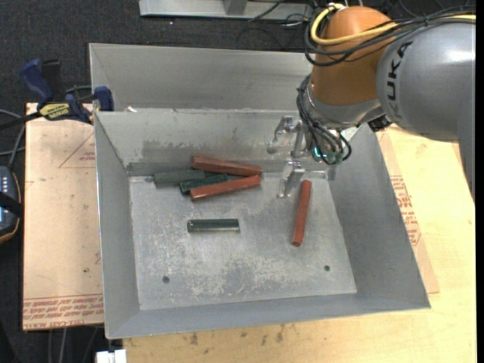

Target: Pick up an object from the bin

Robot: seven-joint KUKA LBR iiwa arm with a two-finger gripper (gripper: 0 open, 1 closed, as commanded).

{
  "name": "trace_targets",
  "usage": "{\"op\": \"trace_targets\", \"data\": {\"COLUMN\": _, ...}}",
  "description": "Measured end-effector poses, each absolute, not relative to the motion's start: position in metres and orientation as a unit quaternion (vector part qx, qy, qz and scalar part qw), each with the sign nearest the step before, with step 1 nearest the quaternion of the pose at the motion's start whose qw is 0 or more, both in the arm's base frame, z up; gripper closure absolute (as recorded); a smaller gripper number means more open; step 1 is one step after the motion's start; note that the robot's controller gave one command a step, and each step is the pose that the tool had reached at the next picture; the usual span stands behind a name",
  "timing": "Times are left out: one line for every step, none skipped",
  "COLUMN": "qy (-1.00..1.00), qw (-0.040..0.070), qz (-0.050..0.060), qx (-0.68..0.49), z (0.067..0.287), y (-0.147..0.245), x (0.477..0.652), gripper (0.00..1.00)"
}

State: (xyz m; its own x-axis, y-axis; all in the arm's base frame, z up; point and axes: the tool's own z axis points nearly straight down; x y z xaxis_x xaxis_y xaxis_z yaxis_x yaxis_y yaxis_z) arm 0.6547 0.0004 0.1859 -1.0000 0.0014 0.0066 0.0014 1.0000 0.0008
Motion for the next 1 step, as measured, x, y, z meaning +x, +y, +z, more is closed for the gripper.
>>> {"op": "trace_targets", "data": {"qy": -1.000, "qw": -0.001, "qz": 0.000, "qx": -0.001, "z": 0.1913, "y": 0.0004, "x": 0.6564, "gripper": 0.00}}
